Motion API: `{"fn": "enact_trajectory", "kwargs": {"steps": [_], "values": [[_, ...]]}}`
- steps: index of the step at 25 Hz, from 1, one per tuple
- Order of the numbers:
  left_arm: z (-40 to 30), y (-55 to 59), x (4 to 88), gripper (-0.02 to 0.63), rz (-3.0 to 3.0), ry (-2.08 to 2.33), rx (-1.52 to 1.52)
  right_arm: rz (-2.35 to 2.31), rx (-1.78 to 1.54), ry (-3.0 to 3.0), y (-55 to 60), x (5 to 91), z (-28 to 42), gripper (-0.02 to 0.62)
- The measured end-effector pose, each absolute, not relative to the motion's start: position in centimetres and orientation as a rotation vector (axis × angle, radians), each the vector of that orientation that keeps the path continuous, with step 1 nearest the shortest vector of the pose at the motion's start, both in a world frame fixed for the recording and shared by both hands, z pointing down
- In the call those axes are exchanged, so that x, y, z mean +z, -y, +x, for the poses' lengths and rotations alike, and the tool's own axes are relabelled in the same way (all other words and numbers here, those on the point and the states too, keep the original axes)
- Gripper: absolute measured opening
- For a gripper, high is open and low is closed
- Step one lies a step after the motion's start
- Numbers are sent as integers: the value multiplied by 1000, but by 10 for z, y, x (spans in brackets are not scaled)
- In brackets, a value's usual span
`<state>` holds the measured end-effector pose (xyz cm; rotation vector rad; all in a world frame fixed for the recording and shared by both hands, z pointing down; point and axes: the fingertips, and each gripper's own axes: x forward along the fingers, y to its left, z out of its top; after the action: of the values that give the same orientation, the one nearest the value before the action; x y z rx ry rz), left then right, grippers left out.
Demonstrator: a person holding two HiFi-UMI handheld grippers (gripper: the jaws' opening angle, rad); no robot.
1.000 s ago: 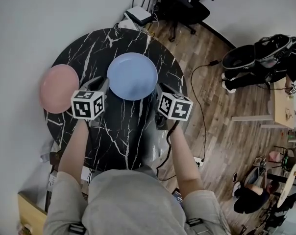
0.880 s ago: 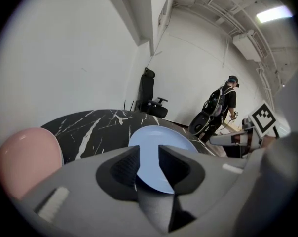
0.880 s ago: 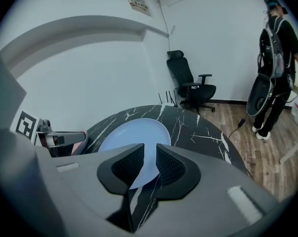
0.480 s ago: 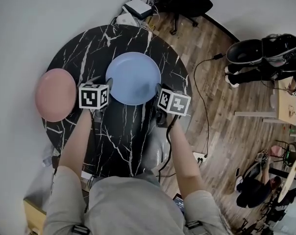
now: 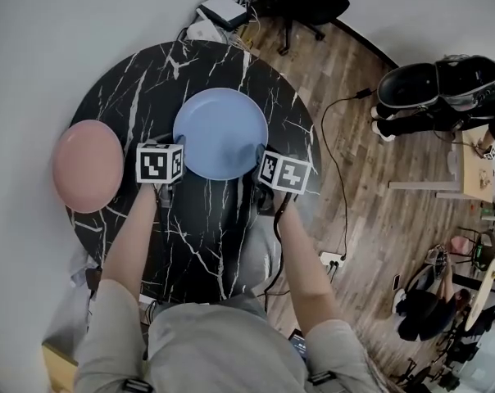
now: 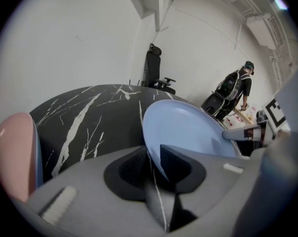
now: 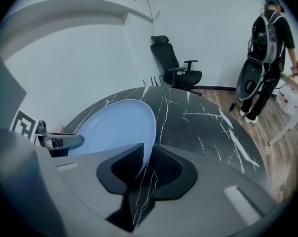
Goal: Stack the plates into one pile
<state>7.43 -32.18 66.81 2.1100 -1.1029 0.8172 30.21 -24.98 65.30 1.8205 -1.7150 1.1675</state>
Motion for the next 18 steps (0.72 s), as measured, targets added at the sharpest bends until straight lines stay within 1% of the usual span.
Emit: {"fn": "enact_trajectory", "kwargs": {"steps": [3, 6, 13, 18], "values": [[66, 316, 674, 143, 2062, 1087, 827, 1831, 1204, 1718, 247, 651, 301, 54], [60, 311, 665, 127, 2014, 1119, 772, 1880, 1209, 1725, 245, 641, 298, 43], [36, 308, 618, 120, 2101, 1226, 729, 1852, 1145, 1798, 244, 614, 270, 44], [6, 298, 586, 115, 2128, 1305, 654, 1820, 1085, 1883, 241, 590, 241, 43]]}}
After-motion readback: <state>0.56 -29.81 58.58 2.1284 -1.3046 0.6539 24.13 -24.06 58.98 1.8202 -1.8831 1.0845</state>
